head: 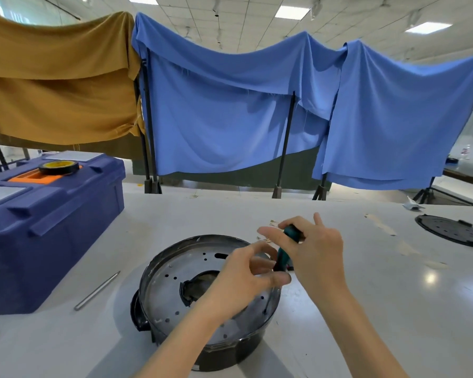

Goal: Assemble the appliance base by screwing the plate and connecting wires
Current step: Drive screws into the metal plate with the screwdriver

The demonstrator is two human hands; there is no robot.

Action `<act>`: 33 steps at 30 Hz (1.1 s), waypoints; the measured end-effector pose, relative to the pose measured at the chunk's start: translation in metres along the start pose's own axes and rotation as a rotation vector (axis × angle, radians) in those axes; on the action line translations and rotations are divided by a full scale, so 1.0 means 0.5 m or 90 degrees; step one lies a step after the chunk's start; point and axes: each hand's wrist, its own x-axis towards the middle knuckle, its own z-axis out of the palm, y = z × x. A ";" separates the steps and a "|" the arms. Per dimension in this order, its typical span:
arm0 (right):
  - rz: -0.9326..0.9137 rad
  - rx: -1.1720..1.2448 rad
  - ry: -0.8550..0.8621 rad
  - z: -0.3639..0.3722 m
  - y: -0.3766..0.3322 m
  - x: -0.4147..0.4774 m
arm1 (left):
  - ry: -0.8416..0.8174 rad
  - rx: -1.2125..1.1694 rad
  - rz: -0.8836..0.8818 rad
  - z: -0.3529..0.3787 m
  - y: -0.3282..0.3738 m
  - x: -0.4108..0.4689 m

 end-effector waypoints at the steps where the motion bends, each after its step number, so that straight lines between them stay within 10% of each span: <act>1: 0.004 -0.014 -0.002 -0.002 0.001 -0.001 | 0.035 -0.005 0.017 0.006 0.004 0.003; 10: 0.017 0.199 -0.264 -0.014 0.016 -0.009 | -0.001 -0.108 0.008 -0.013 -0.002 -0.010; 17: 0.038 0.132 -0.045 0.007 0.010 -0.016 | 0.002 -0.173 -0.024 -0.002 0.012 -0.010; 23: 0.016 0.299 -0.195 -0.017 0.006 -0.002 | -0.063 -0.202 -0.046 -0.017 0.000 -0.013; 30: 0.007 0.102 0.068 0.004 0.011 -0.010 | -0.054 -0.252 -0.033 0.006 0.005 -0.002; 33: 0.021 0.170 -0.034 -0.011 0.015 -0.009 | -0.080 -0.252 -0.031 0.004 -0.005 -0.002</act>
